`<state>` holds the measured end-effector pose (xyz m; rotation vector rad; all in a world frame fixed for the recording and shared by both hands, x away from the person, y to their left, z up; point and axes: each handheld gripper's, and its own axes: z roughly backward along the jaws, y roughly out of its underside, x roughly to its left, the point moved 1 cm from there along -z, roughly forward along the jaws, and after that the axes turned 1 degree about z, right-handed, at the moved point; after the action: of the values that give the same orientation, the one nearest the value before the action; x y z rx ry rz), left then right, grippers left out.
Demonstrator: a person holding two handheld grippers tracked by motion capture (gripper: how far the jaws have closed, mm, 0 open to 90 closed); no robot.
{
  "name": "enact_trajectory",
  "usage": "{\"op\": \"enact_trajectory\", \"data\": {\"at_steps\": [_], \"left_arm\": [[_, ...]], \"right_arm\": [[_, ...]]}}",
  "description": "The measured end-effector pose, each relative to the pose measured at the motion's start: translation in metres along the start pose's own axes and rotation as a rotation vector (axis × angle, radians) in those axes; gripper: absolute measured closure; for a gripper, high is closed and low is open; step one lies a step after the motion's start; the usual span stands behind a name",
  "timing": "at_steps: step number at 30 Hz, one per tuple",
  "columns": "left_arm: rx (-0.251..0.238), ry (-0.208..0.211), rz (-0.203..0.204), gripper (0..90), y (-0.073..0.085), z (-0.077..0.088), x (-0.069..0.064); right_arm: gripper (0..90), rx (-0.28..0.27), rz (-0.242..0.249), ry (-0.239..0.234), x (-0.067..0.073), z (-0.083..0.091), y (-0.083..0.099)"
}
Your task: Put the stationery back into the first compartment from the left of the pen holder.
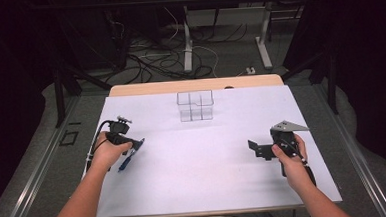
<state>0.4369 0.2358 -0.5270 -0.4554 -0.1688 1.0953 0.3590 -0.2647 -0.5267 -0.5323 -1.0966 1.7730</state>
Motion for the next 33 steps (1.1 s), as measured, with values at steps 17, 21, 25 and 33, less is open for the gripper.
{"op": "enact_trajectory", "data": {"at_steps": [17,21,25,33], "left_arm": [[0.071,-0.025,-0.034,67.7,-0.001,-0.013,-0.003],[0.091,-0.025,-0.028,70.0,-0.002,-0.016,-0.003],[0.101,-0.035,-0.038,71.8,-0.003,-0.017,-0.003],[0.104,-0.028,-0.042,76.4,-0.003,-0.017,-0.002]], "right_arm": [[0.0,0.009,-0.001,-0.007,0.001,-0.001,0.001],[0.0,0.011,0.003,-0.008,0.001,-0.001,0.001],[0.0,0.012,0.004,-0.008,0.001,-0.001,0.001],[0.0,0.012,0.007,-0.009,0.000,-0.002,0.002]]}}
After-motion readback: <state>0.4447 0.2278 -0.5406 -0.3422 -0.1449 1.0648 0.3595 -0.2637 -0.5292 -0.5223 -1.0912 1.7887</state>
